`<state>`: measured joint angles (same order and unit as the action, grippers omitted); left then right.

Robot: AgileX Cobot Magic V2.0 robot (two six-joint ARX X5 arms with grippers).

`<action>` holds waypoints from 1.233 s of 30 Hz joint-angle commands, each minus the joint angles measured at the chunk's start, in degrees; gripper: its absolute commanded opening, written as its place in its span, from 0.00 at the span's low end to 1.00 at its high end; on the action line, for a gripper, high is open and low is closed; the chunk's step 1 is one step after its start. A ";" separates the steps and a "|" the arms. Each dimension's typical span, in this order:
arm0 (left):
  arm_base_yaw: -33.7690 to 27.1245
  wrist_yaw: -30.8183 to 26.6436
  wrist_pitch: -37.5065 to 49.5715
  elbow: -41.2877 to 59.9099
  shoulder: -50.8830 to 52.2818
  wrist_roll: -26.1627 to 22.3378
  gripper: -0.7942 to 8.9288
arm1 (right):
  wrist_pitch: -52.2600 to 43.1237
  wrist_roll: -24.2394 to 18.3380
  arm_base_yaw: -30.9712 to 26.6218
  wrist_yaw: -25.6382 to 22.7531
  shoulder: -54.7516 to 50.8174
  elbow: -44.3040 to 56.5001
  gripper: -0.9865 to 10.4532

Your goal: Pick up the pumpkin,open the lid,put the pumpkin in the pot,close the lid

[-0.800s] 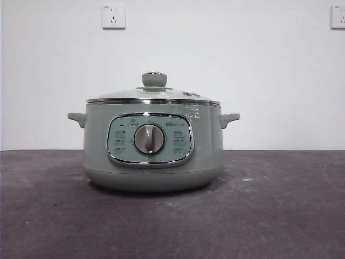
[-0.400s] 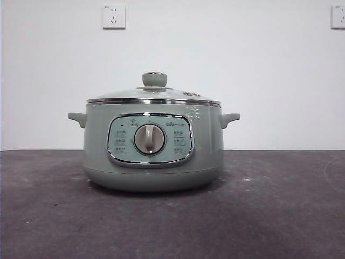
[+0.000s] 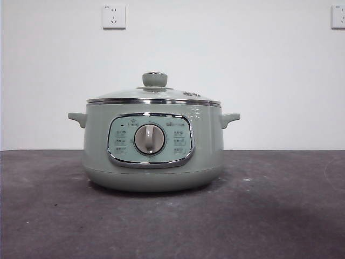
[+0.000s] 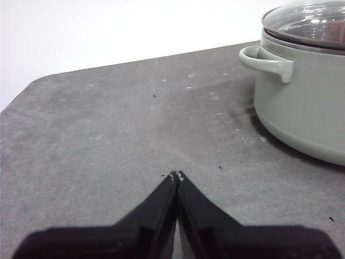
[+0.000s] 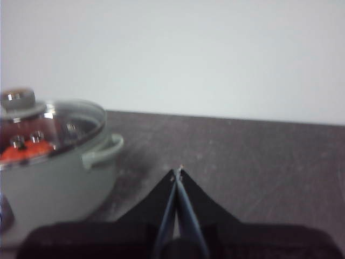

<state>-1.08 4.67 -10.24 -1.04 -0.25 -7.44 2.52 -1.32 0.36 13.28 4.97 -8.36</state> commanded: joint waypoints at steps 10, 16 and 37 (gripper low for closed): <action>-0.17 -0.04 0.13 0.90 0.04 0.35 0.08 | 1.81 0.44 -0.04 -0.37 -4.92 7.06 0.09; -0.17 -0.04 0.13 0.90 0.04 0.35 0.08 | 5.73 0.42 -0.04 -0.31 -4.92 7.91 0.09; -0.17 -0.04 0.13 0.90 0.04 0.35 0.08 | 6.99 3.37 0.02 -0.24 -4.92 7.89 0.09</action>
<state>-1.08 4.67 -10.24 -1.04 -0.27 -7.44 9.06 1.34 0.36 13.04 0.23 -1.08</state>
